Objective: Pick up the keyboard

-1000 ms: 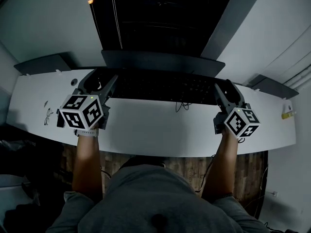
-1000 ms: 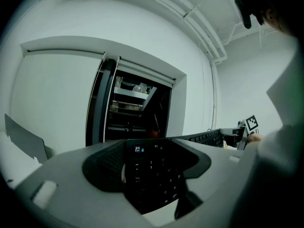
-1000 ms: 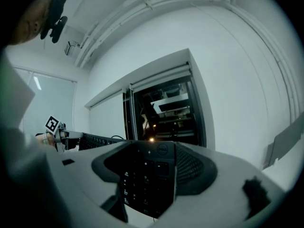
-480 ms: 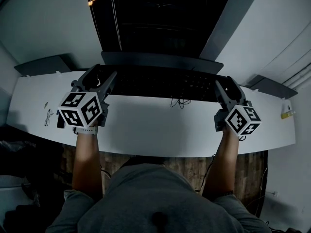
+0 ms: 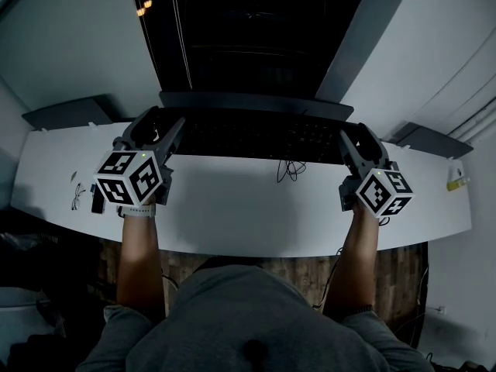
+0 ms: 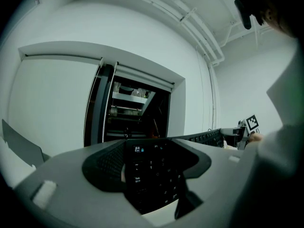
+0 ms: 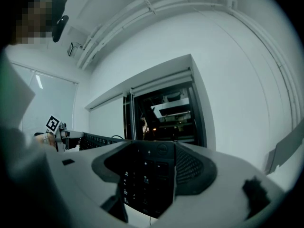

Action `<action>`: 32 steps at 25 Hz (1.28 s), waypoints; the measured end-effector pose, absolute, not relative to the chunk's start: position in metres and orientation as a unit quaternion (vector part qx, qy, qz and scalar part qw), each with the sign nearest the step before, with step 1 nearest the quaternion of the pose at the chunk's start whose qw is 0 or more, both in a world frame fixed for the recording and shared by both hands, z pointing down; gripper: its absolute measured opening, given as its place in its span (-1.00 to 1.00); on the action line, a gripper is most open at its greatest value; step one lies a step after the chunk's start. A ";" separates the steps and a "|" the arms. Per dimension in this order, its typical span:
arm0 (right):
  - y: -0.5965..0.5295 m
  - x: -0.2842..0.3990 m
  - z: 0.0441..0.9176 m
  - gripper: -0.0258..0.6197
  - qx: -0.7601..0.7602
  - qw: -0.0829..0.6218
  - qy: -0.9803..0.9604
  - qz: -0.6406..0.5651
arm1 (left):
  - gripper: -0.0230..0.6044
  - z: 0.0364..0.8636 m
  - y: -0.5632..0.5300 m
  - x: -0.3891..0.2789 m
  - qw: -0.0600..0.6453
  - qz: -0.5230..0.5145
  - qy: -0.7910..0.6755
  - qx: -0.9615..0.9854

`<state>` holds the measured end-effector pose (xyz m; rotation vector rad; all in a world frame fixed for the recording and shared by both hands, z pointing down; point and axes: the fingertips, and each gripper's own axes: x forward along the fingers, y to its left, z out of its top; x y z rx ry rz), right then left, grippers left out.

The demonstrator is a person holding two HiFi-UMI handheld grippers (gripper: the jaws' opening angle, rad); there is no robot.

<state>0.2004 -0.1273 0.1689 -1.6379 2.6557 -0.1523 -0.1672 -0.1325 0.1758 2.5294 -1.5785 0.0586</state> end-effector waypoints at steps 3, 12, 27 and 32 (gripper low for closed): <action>-0.127 0.200 0.167 -0.08 -0.525 0.010 0.850 -0.046 | -0.03 0.175 -0.133 -0.168 0.078 0.017 -0.526 0.847; -0.125 0.200 0.163 -0.08 -0.529 0.014 0.848 -0.037 | -0.03 0.171 -0.134 -0.168 0.068 0.011 -0.524 0.849; -0.128 0.200 0.165 -0.08 -0.526 0.017 0.850 -0.034 | -0.03 0.174 -0.137 -0.168 0.066 0.007 -0.522 0.850; -0.130 0.202 0.168 -0.08 -0.527 0.017 0.849 -0.037 | -0.03 0.176 -0.139 -0.167 0.068 0.009 -0.522 0.850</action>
